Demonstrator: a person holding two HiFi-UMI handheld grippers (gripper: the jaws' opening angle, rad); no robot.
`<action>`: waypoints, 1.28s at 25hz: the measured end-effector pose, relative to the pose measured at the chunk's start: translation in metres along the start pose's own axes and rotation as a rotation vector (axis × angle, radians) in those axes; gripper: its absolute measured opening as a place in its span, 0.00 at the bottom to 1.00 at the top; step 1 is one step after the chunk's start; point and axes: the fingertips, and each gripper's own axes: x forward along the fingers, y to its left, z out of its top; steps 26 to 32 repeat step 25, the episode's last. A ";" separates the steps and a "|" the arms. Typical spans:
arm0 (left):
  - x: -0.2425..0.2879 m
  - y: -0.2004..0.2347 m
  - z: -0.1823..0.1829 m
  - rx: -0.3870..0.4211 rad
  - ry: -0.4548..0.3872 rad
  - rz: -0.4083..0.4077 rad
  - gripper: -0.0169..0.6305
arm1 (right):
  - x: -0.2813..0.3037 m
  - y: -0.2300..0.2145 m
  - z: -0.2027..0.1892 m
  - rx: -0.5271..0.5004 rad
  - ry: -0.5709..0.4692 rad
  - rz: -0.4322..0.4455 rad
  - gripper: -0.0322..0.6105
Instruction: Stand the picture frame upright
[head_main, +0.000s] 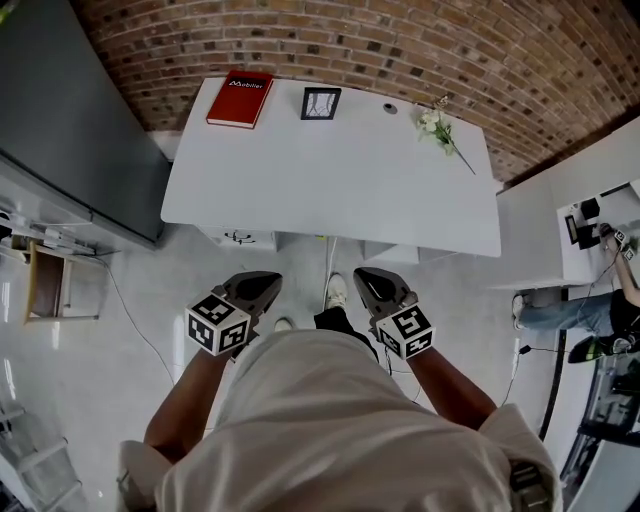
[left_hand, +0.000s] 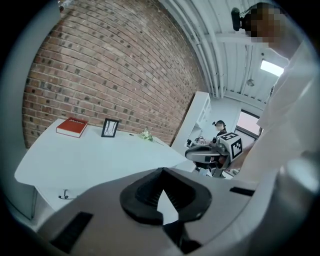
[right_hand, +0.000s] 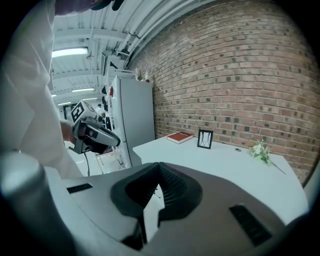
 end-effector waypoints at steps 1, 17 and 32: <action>-0.002 -0.001 -0.001 -0.002 -0.003 0.001 0.02 | -0.001 0.002 -0.002 0.007 0.010 0.000 0.06; -0.036 0.000 -0.025 -0.019 -0.027 0.045 0.02 | -0.001 0.037 -0.004 -0.044 -0.018 0.024 0.06; -0.048 0.004 -0.039 -0.027 -0.029 0.061 0.02 | 0.001 0.047 -0.008 -0.058 -0.019 0.026 0.06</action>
